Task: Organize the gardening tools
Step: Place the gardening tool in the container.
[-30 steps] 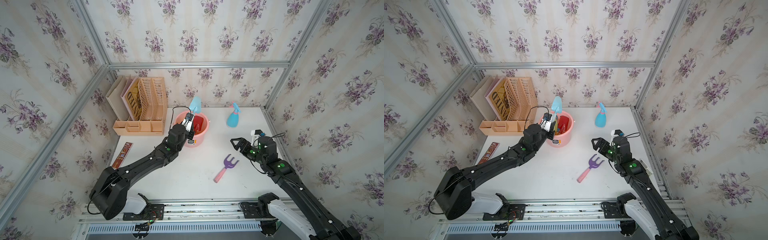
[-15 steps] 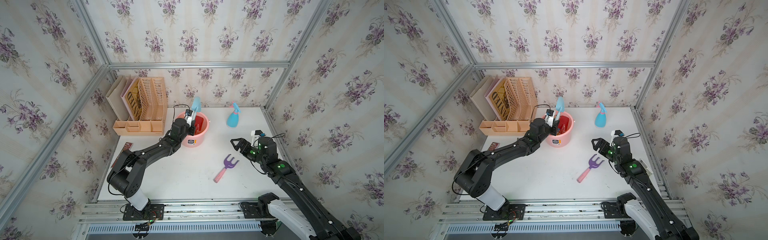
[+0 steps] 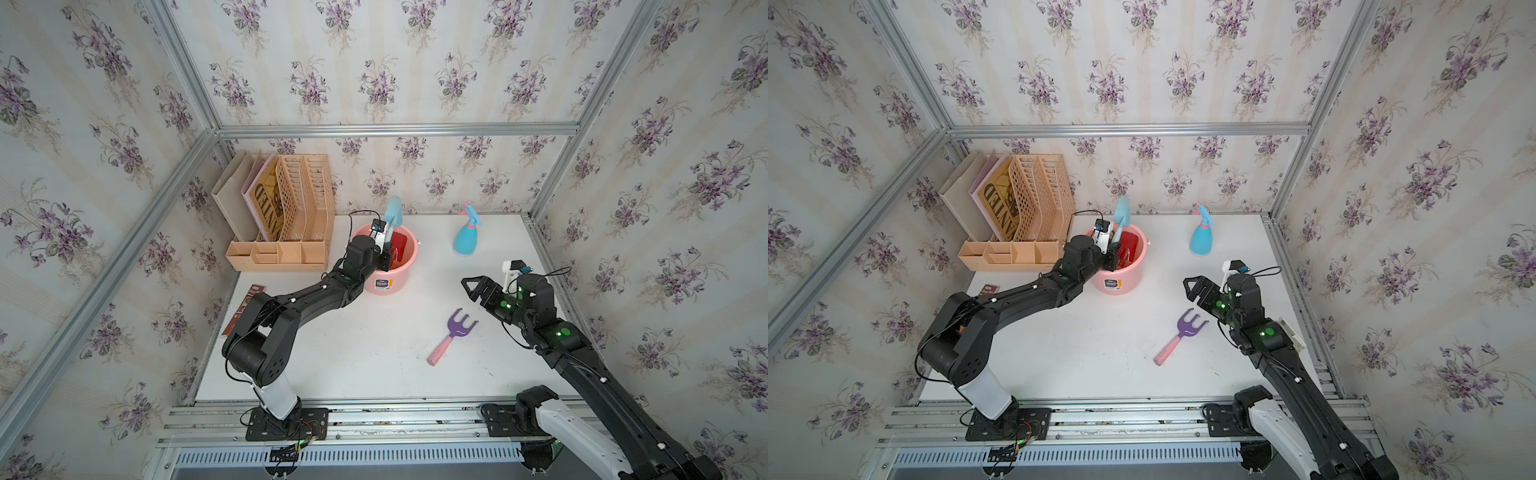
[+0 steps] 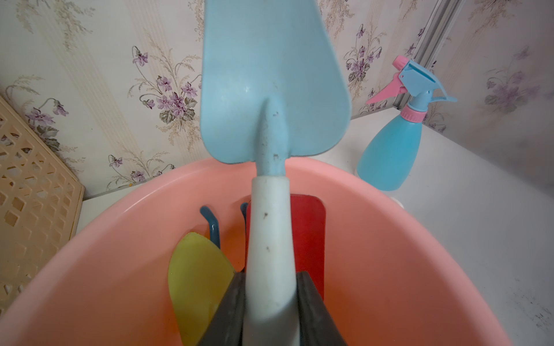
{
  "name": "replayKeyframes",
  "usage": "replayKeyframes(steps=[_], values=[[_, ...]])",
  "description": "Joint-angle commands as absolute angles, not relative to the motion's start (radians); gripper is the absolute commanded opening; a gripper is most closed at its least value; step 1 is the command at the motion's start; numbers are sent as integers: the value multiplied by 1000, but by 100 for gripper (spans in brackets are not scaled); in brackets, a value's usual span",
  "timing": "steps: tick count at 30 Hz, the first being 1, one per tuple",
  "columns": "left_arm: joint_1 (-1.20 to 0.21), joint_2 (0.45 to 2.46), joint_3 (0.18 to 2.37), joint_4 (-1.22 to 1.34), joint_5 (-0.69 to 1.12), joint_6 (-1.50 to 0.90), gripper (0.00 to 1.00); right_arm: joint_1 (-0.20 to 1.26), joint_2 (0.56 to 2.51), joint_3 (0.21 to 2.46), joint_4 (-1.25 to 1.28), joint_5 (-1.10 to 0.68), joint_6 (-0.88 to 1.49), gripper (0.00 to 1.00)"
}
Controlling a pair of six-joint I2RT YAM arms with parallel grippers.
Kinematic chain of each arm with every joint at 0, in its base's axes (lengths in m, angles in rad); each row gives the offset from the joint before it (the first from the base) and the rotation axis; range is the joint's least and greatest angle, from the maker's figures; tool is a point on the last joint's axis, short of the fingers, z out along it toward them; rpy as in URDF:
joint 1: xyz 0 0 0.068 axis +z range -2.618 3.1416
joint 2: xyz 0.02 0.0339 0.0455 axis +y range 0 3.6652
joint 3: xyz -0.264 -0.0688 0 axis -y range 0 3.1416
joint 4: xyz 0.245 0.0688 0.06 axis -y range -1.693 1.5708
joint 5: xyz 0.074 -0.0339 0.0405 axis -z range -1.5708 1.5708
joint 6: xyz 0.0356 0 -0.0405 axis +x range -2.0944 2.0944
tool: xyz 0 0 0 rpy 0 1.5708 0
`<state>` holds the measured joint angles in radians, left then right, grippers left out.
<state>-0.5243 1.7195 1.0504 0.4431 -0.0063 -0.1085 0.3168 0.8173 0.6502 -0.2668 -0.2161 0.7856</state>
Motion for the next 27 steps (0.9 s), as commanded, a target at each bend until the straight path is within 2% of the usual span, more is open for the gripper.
replayKeyframes(steps=[1, 7, 15, 23, 27], values=[[-525, 1727, 1063, 449, -12, -97, 29, 315, 813, 657, -272, -210, 789, 95], [-525, 1745, 1076, 439, -10, -92, 39, 314, 810, 658, -278, -212, 789, 96], [-525, 1738, 1075, 448, -9, -89, 44, 313, 812, 659, -284, -219, 784, 96], [-543, 1649, 1060, 490, 2, -52, 68, 319, 891, 626, -351, -298, 762, 96], [-565, 1589, 1078, 441, 9, -19, 73, 362, 908, 626, -424, -283, 762, 95]])
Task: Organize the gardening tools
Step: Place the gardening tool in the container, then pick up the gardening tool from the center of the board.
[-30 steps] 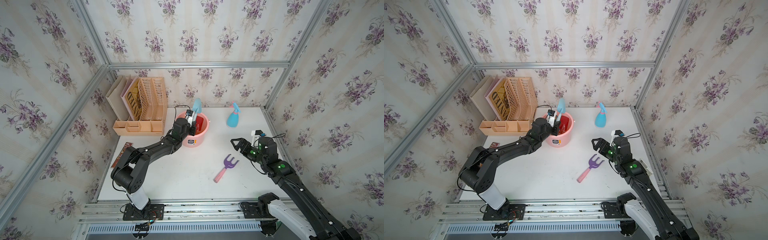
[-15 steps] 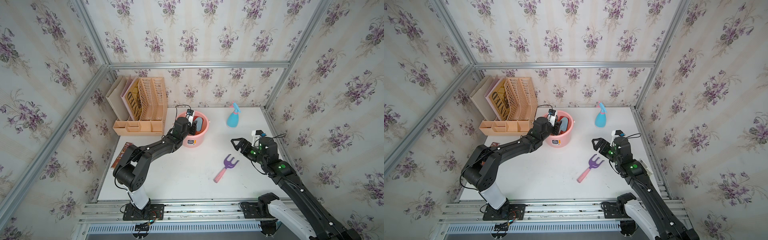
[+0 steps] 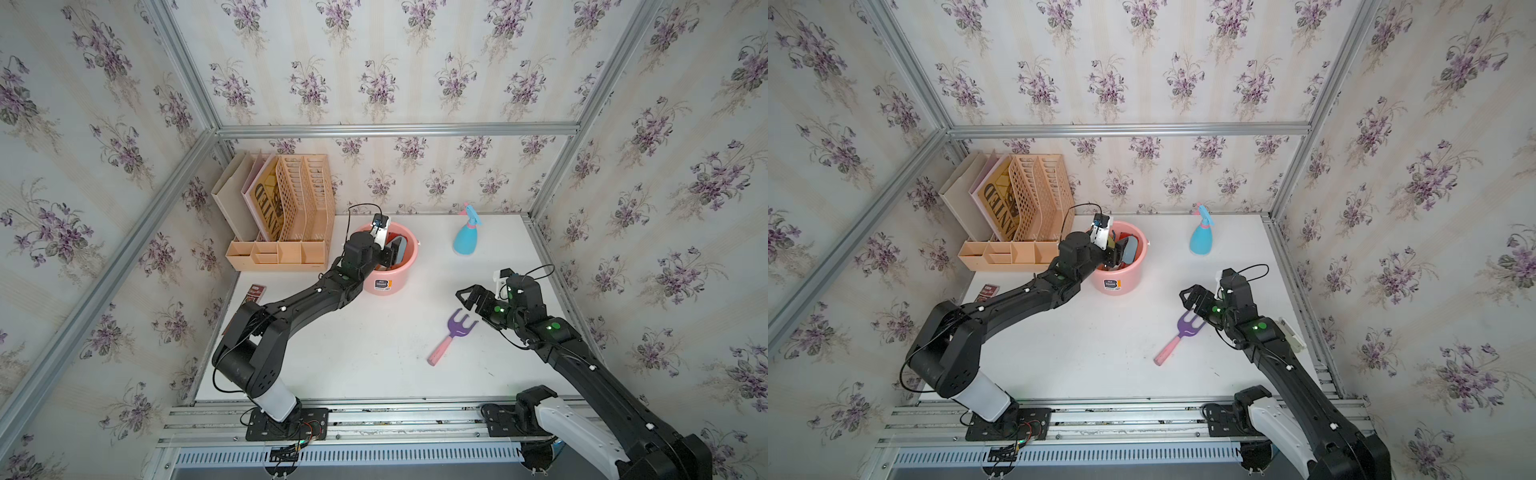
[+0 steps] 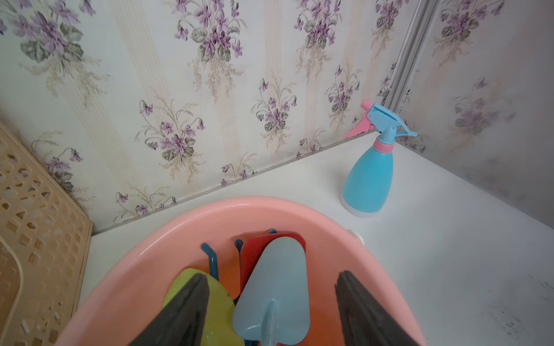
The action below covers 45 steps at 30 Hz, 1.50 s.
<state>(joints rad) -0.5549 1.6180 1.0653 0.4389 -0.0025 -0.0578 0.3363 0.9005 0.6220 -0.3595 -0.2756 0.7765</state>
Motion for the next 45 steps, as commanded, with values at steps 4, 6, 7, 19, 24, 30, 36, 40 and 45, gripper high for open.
replayKeyframes(steps=[4, 6, 7, 19, 24, 30, 36, 40, 45], values=[[-589, 1501, 1045, 382, 15, -8, 78, 458, 933, 654, -526, -217, 794, 92], [-600, 1447, 1004, 361, 14, -11, 80, 496, 948, 655, -557, -194, 820, 91], [-605, 1421, 981, 344, 15, -13, 81, 508, 955, 651, -566, -192, 834, 91], [-686, 1050, 755, 147, -75, -73, 90, 653, 1091, 625, -563, -165, 948, 86], [-696, 973, 686, 107, -90, -104, 91, 656, 1194, 633, -526, -137, 985, 82], [-703, 897, 622, 76, -119, -117, 92, 658, 1307, 674, -508, -126, 1013, 75], [-700, 871, 604, 56, -133, -102, 93, 662, 1391, 726, -529, -89, 1022, 69], [-702, 872, 591, 66, -137, -96, 93, 667, 1442, 741, -543, -67, 1020, 63], [-701, 875, 589, 69, -140, -91, 94, 680, 1491, 745, -556, -29, 1028, 56]])
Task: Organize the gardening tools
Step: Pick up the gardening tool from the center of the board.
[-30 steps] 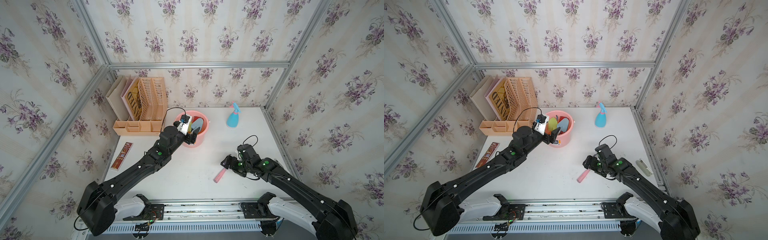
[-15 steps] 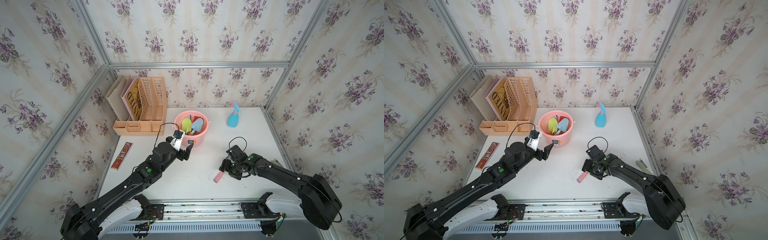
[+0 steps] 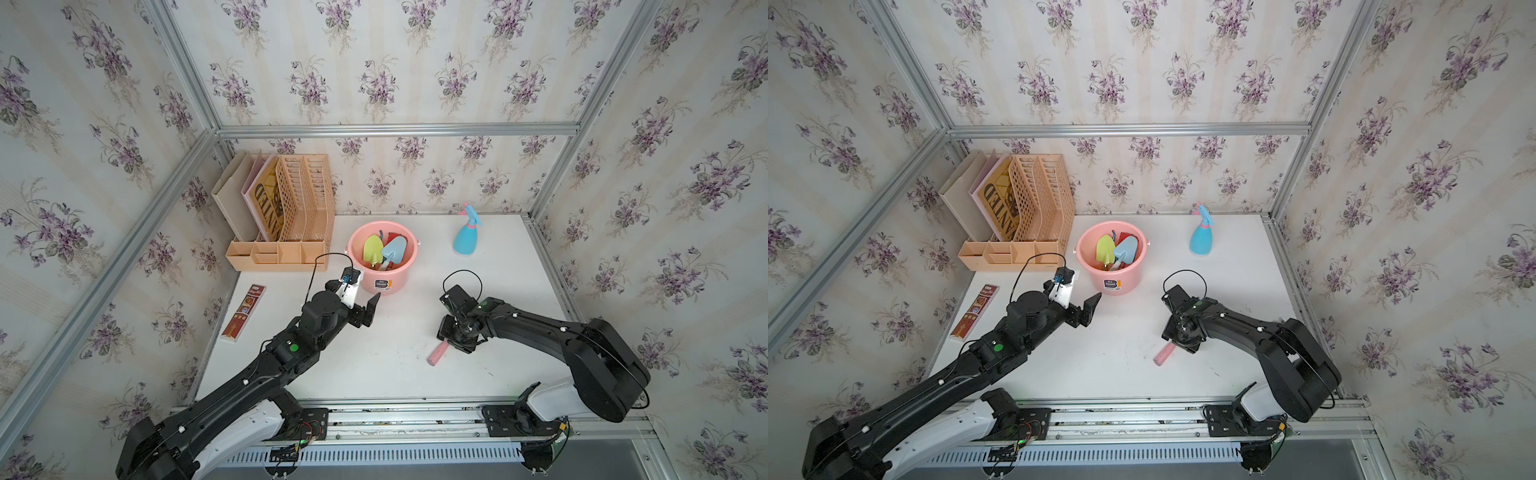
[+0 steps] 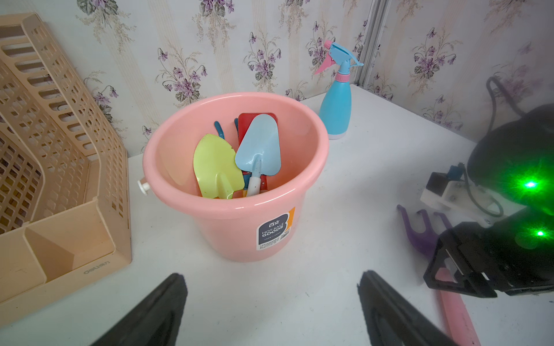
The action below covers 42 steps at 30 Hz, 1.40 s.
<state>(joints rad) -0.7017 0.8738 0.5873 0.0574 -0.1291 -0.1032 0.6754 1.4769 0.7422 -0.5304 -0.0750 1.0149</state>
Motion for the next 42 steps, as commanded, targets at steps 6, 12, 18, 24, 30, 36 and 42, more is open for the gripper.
replayKeyframes(steps=[6, 12, 18, 24, 30, 36, 42], values=[[-702, 873, 588, 69, -141, -90, 94, 680, 1535, 737, -526, -6, 1035, 43], [-701, 868, 587, 60, -147, -88, 94, 681, 1582, 740, -494, 1, 1035, 23], [-701, 873, 592, 57, -153, -86, 94, 681, 1579, 733, -484, 16, 1028, 0], [-701, 885, 597, 54, -153, -86, 94, 684, 1482, 740, -511, 88, 1026, 0], [-701, 897, 603, 51, -158, -83, 94, 719, 1346, 829, -630, 253, 1000, 0], [-701, 898, 586, 44, -160, -101, 94, 793, 1274, 922, -682, 384, 963, 0], [-701, 890, 550, 50, -167, -139, 95, 875, 1286, 1058, -679, 517, 888, 0]])
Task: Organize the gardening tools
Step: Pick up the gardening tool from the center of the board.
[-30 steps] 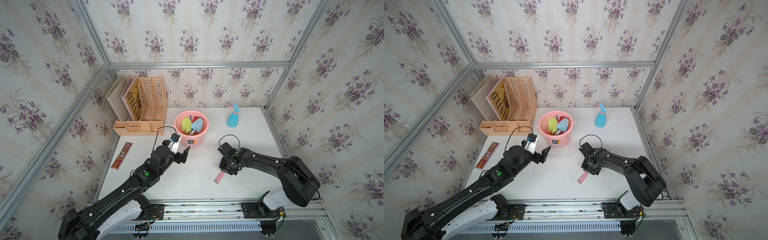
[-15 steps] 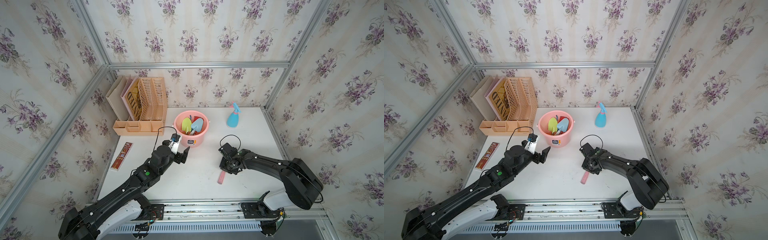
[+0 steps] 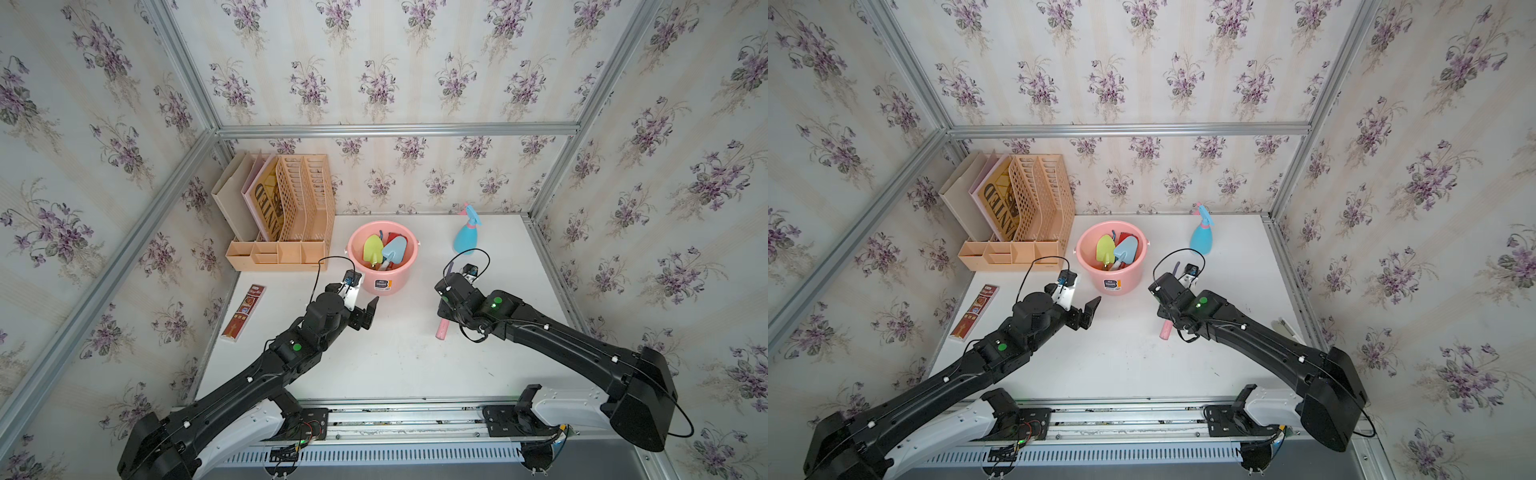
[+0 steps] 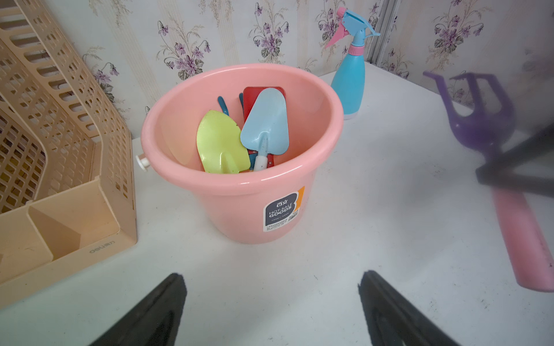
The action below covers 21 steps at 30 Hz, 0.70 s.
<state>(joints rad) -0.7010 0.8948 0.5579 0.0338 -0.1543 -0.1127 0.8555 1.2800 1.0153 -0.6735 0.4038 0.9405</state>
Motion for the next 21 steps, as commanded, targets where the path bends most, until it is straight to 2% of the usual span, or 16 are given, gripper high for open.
replayKeyframes(steps=[1, 8, 21], values=[[-701, 888, 547, 49, -167, -144, 95, 881, 1292, 1085, -675, 539, 869, 0], [-684, 887, 512, 56, -153, -183, 96, 885, 1341, 1233, -546, 618, 688, 0], [-653, 864, 443, 73, -100, -260, 96, 883, 1625, 1515, -151, 649, 346, 0]])
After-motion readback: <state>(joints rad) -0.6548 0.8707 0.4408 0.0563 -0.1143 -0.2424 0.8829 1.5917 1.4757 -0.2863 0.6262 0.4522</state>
